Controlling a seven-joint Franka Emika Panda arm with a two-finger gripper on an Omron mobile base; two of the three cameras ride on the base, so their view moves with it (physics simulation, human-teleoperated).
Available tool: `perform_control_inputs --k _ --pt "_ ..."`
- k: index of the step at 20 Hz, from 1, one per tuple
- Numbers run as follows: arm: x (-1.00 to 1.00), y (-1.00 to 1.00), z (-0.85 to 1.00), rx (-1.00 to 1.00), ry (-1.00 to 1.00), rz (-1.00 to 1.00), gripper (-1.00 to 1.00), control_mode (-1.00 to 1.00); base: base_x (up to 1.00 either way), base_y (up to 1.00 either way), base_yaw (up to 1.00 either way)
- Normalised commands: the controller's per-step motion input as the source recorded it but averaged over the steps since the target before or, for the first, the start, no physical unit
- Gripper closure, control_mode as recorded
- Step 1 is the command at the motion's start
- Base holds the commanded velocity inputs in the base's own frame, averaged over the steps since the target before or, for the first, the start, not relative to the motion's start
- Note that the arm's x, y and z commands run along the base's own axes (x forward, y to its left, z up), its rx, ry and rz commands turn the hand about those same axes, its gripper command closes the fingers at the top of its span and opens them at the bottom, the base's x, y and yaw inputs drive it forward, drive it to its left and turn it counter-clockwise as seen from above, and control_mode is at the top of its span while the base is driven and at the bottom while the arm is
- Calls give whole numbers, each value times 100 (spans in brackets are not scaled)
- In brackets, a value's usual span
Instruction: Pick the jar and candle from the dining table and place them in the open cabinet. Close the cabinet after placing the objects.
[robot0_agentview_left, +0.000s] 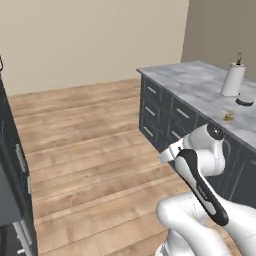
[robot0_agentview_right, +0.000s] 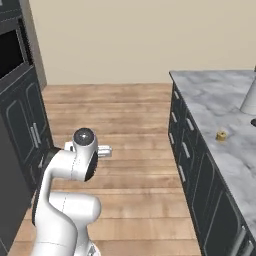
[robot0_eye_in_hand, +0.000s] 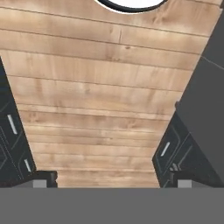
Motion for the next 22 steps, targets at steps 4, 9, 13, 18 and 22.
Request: perform_control_inputs --k 4,9,13,18,22 --pt "0 0 0 0 0 0 -100 100 99 24 -36" --pt "0 0 0 0 0 0 -100 100 42 24 -60" --pt "0 0 0 0 0 0 -100 100 1 20 -66" --pt "0 0 0 0 0 0 -100 100 13 28 -62" --pt "0 0 0 0 0 0 -100 100 29 46 -54"
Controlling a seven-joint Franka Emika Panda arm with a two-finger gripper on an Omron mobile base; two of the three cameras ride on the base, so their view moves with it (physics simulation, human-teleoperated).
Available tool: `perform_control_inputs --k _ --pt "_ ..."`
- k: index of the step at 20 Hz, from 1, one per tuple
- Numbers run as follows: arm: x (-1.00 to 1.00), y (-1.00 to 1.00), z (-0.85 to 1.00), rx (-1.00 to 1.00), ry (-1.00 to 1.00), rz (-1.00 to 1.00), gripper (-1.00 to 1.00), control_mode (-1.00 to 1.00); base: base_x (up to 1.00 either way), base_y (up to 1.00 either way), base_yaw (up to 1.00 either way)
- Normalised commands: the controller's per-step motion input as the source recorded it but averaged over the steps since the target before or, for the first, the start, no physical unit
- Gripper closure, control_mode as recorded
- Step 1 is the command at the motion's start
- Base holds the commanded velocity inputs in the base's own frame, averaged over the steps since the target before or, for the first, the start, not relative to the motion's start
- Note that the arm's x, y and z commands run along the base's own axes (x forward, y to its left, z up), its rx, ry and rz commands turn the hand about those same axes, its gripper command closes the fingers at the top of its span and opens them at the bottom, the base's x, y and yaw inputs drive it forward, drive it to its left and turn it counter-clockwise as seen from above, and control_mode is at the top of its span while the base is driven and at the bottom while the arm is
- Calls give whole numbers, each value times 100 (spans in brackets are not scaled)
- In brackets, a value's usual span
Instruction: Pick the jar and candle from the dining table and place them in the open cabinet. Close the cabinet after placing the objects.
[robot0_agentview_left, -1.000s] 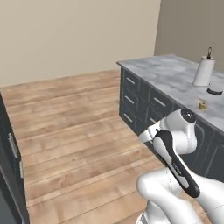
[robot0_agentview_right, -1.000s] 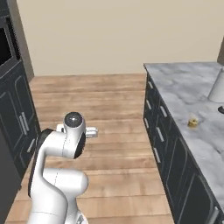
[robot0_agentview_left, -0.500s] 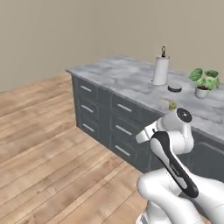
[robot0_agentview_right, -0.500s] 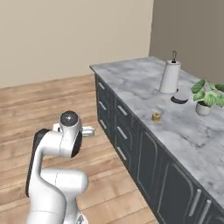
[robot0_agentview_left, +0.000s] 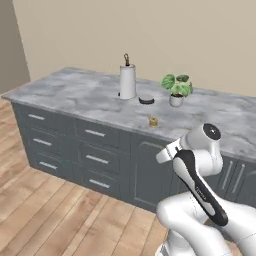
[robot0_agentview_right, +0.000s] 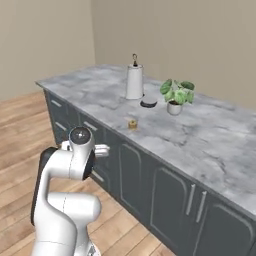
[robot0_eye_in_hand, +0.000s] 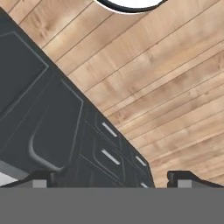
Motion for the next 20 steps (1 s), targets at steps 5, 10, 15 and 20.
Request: perform_control_inputs --k 5,10,15,20 --pt "0 0 0 0 0 0 -100 100 16 51 -49" --pt "0 0 0 0 0 0 -100 100 22 56 -44" --pt "0 0 0 0 0 0 -100 100 21 61 -41" --pt "0 0 0 0 0 0 -100 100 25 60 -35"
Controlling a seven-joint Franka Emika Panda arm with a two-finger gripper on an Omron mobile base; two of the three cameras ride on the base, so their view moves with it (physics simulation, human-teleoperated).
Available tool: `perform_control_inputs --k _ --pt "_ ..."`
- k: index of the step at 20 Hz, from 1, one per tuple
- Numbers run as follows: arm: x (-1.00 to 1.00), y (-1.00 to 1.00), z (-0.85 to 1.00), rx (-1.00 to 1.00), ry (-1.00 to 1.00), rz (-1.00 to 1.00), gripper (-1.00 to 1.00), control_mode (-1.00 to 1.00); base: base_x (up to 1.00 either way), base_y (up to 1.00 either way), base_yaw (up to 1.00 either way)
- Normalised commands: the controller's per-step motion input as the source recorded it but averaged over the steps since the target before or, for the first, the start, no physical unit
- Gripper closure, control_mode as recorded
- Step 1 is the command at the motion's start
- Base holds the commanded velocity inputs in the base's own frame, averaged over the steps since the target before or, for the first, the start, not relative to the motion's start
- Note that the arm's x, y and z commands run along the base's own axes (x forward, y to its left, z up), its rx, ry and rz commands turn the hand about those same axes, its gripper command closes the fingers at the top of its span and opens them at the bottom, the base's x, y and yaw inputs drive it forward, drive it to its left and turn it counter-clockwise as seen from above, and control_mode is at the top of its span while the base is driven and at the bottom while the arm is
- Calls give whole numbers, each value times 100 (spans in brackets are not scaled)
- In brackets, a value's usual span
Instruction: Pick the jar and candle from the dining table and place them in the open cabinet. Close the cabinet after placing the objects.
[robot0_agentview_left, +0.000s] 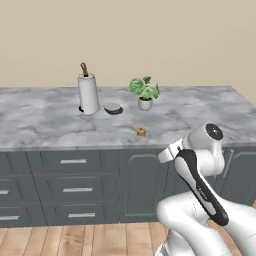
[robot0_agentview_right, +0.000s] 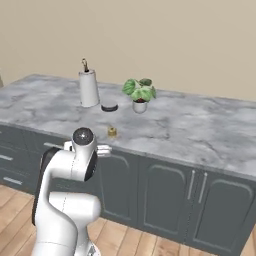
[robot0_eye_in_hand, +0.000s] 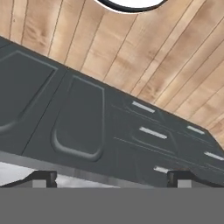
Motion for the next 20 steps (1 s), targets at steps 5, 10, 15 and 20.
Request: perform_control_inputs --k 5,10,15,20 --pt "0 0 0 0 0 0 -100 100 18 53 -34" --pt "0 0 0 0 0 0 -100 100 26 38 -30" --pt "0 0 0 0 0 0 -100 100 35 29 -29" --pt "0 0 0 0 0 0 -100 100 49 38 -23"
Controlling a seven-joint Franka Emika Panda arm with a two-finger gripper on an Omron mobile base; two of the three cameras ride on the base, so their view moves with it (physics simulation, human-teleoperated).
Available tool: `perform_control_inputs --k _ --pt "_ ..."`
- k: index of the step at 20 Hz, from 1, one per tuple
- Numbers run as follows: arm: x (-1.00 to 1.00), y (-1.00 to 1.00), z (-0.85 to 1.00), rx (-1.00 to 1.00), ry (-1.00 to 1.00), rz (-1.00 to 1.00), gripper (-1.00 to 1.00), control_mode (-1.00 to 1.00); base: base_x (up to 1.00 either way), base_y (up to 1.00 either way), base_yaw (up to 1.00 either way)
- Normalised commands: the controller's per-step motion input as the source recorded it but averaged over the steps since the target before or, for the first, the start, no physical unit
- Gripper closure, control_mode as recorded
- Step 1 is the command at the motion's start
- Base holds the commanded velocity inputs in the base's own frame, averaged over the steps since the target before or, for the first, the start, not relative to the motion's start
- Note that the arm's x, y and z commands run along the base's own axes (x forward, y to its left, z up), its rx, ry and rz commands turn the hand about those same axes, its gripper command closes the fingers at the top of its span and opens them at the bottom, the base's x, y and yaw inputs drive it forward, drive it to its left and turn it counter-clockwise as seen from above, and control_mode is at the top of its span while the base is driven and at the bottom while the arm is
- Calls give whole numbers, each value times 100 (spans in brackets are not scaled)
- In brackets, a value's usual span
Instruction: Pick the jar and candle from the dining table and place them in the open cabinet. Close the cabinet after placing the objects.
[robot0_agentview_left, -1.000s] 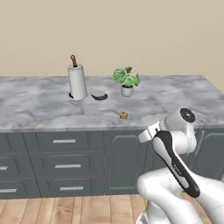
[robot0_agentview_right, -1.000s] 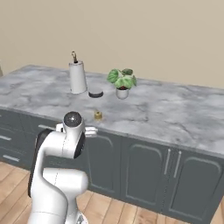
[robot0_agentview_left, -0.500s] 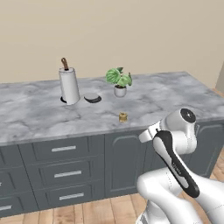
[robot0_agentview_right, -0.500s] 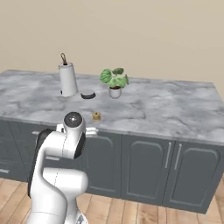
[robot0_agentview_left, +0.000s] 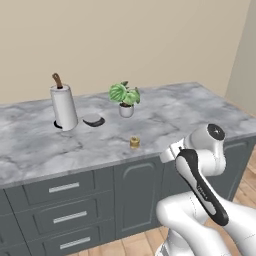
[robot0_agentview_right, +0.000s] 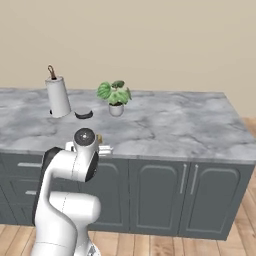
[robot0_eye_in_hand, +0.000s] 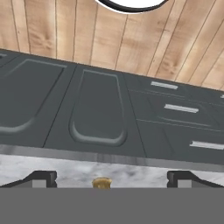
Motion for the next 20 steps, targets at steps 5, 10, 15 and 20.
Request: perform_control_inputs --k 5,10,15,20 --pt "0 0 0 0 0 0 -100 100 15 16 -4" --pt "0 0 0 0 0 0 -100 100 0 1 0" --pt "0 0 0 0 0 0 -100 100 0 0 0" --pt "-9 1 0 0 -4 3 -100 -100 -2 1 0"
